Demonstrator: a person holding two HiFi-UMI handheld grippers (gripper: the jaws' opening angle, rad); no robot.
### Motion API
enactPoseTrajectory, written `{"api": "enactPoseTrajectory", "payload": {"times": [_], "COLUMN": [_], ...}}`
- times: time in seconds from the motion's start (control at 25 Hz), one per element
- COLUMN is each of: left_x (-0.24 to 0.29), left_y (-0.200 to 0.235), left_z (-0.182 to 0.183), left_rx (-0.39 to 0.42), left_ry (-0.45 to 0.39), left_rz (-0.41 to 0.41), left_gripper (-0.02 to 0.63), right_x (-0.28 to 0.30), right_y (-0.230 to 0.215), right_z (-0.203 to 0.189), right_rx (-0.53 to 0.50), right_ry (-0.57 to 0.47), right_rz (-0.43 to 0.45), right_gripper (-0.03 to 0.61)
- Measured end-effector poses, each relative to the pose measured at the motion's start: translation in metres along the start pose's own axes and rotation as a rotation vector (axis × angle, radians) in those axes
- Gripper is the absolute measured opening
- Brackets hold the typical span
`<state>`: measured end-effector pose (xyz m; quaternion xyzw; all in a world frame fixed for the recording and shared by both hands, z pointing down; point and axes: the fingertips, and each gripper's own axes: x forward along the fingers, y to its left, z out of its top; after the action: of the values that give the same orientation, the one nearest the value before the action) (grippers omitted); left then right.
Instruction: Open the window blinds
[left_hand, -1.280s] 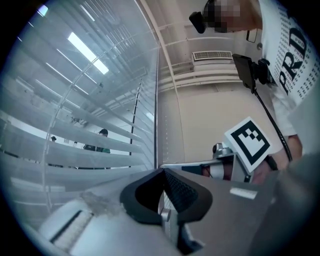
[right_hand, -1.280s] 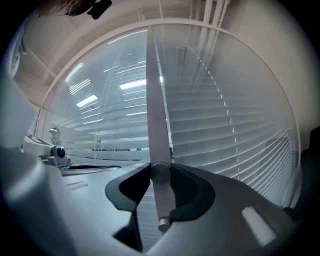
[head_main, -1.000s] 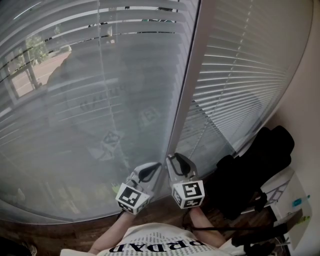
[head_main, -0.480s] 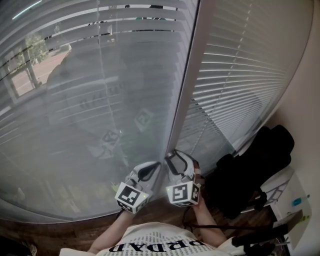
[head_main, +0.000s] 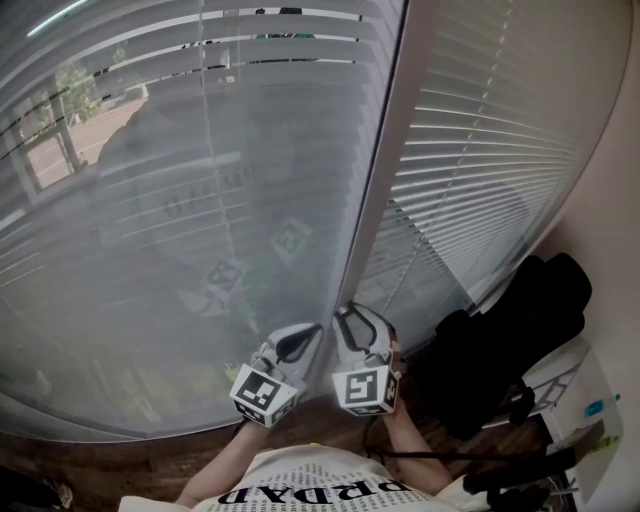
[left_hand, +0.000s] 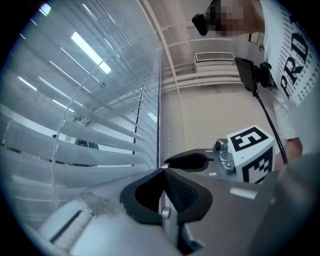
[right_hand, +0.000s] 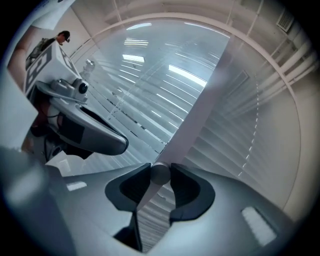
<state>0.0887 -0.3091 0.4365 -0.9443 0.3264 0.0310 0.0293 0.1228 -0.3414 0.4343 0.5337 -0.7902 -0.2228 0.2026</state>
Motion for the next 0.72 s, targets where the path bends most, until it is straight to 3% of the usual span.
{"api": "enactPoseTrajectory", "payload": {"times": [0.2, 0.4, 0.72], "left_x": [-0.001, 0.001, 0.003], "left_y": [0.003, 0.002, 0.001], "left_z": [0.008, 0.008, 0.011], "left_rx": [-0.005, -0.006, -0.021], "left_ry": [-0.002, -0.004, -0.004], "left_rz": [0.013, 0.007, 0.005], "left_gripper": [-0.008, -0.008, -0.008], "right_x": [-0.002, -0.002, -0.002], "right_y": [-0.005, -0.009, -0.012], "right_z": [0.004, 0.002, -0.002], "right_rx": [0.161, 0.386, 0.537], "right_ry": [-0.032, -0.061, -0.077], "right_rz": [0.003, 0.031, 0.034], "right_gripper": [0.135, 0.135, 0.135]}}
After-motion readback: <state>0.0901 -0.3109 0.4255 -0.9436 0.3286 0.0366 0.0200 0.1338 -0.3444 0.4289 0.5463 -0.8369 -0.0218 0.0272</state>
